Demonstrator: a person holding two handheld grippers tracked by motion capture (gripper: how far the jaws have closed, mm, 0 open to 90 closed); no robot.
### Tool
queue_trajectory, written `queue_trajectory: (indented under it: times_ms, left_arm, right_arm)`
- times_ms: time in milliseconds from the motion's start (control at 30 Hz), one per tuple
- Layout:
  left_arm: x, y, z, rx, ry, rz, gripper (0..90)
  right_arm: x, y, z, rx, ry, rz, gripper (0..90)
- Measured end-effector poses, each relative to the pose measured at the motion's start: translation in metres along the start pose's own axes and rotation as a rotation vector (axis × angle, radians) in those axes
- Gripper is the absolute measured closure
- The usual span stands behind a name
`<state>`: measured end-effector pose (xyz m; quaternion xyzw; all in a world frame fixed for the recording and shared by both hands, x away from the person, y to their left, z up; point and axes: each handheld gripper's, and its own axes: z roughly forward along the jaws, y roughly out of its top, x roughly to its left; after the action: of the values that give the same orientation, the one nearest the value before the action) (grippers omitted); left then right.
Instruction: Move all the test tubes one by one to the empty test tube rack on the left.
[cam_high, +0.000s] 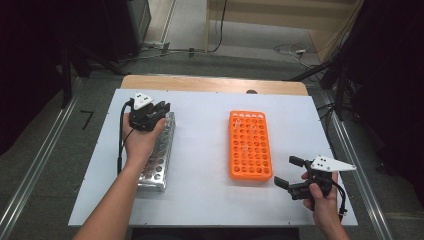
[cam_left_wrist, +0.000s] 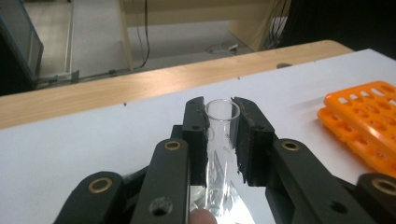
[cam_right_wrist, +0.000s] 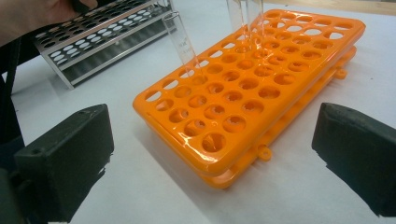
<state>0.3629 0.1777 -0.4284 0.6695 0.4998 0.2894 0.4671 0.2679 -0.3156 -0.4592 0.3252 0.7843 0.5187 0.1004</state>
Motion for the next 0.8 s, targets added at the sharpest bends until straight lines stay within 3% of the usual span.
queue_trajectory:
  times_ms: [367, 533, 700, 800]
  left_arm:
    - [-0.003, -0.004, 0.003, 0.094, 0.003, 0.016, 70.7]
    - [-0.004, -0.003, -0.001, 0.097, 0.008, 0.006, 52.6]
    - [-0.005, 0.0, -0.009, 0.078, -0.021, -0.015, 29.3]
    - [-0.008, 0.002, -0.016, 0.067, -0.042, -0.015, 20.6]
  right_arm:
    - [0.0, 0.0, 0.002, 0.005, 0.002, -0.005, 0.0]
    - [0.0, 0.0, 0.002, 0.006, 0.0, -0.003, 0.0]
    - [0.001, 0.0, 0.002, 0.006, 0.0, 0.0, 0.0]
    - [0.001, 0.001, 0.003, 0.004, 0.0, 0.0, 0.0]
